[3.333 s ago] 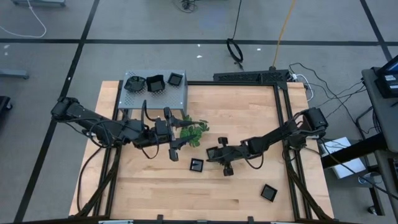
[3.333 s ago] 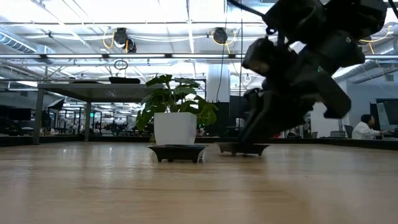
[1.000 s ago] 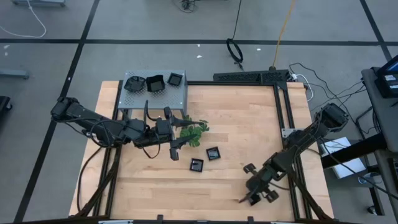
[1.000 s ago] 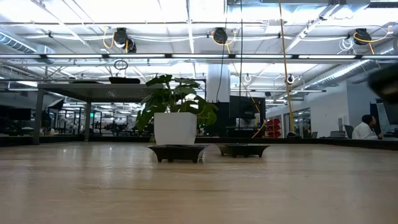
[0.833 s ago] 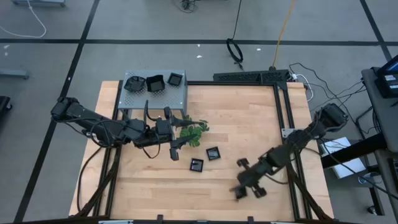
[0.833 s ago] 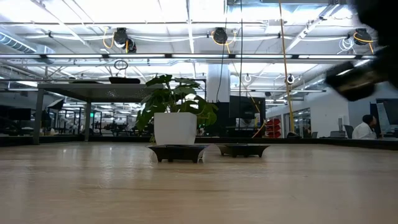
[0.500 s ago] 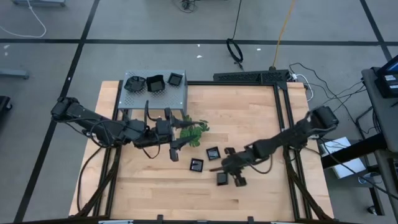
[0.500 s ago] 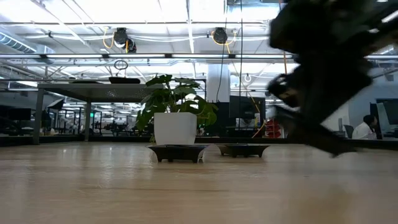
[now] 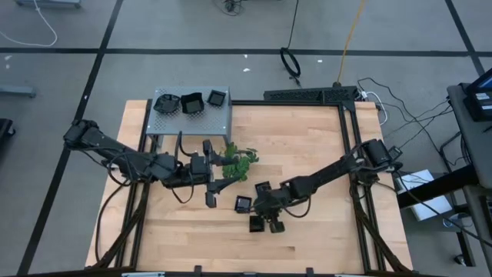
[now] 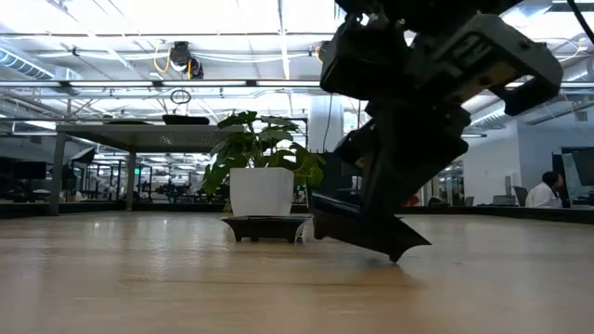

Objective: Pick & Place Mini shaped plates
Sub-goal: Move the square plate to the center of the table, then stack the square plate on top of the square plate on the shelf

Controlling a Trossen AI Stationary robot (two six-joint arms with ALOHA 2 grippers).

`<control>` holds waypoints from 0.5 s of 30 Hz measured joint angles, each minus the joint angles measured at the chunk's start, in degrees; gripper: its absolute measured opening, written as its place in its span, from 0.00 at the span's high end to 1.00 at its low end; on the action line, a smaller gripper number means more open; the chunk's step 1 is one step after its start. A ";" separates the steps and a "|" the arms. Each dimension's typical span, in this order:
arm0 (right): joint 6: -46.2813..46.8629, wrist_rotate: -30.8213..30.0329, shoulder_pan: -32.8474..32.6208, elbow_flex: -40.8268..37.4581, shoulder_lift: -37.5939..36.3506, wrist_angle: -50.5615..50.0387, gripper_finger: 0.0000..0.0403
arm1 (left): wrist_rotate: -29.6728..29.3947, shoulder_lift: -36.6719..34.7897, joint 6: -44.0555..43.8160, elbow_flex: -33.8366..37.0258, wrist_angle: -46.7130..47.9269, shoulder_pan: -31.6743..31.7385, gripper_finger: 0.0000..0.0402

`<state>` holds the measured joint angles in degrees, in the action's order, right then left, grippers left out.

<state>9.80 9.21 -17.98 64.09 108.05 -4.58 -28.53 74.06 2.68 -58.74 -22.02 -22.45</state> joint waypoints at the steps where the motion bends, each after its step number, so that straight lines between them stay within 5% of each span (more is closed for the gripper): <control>1: 0.19 -0.03 0.00 0.05 0.00 0.09 0.99 | 0.00 0.00 0.00 0.00 0.00 -0.28 0.47; 15: 8.92 -0.13 0.00 0.02 -4.04 -1.36 0.69 | 0.00 0.00 0.00 0.00 -0.07 -1.71 0.47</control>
<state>18.72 9.08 -17.98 64.12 104.01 -5.94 -28.53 74.06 2.68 -58.74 -22.09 -24.16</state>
